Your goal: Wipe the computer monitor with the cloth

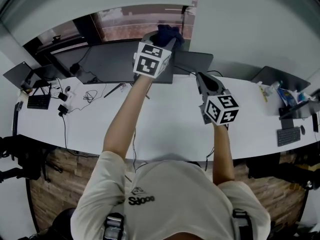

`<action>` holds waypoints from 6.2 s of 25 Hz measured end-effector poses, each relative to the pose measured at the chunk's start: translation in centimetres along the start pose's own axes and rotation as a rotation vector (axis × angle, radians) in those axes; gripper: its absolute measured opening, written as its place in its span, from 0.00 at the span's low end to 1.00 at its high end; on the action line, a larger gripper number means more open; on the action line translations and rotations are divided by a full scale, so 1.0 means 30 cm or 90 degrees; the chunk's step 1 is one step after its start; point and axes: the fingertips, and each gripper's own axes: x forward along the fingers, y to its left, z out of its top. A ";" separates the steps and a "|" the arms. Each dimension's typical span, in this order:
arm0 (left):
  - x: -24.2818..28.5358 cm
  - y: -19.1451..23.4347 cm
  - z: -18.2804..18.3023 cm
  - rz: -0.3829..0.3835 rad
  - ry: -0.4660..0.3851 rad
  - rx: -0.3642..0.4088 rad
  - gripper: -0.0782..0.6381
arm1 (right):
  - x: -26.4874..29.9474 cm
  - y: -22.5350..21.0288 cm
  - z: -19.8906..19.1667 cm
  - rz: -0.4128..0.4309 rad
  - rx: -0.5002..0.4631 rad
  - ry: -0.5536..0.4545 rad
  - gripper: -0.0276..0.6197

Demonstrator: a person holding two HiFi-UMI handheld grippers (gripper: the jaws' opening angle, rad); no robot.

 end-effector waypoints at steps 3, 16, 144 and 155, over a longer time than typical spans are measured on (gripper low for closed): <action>-0.004 0.022 -0.038 -0.005 0.018 0.017 0.32 | 0.022 0.028 0.002 -0.002 0.001 0.003 0.03; -0.047 0.103 -0.097 -0.037 0.035 0.016 0.33 | 0.068 0.107 -0.024 -0.032 -0.005 0.030 0.03; -1.715 1.251 -0.790 0.113 -0.065 -0.058 0.33 | 0.881 1.801 0.018 0.086 -0.214 0.002 0.03; -1.694 1.137 -0.778 0.066 -0.062 -0.027 0.33 | 0.849 1.834 -0.002 0.089 -0.224 0.016 0.03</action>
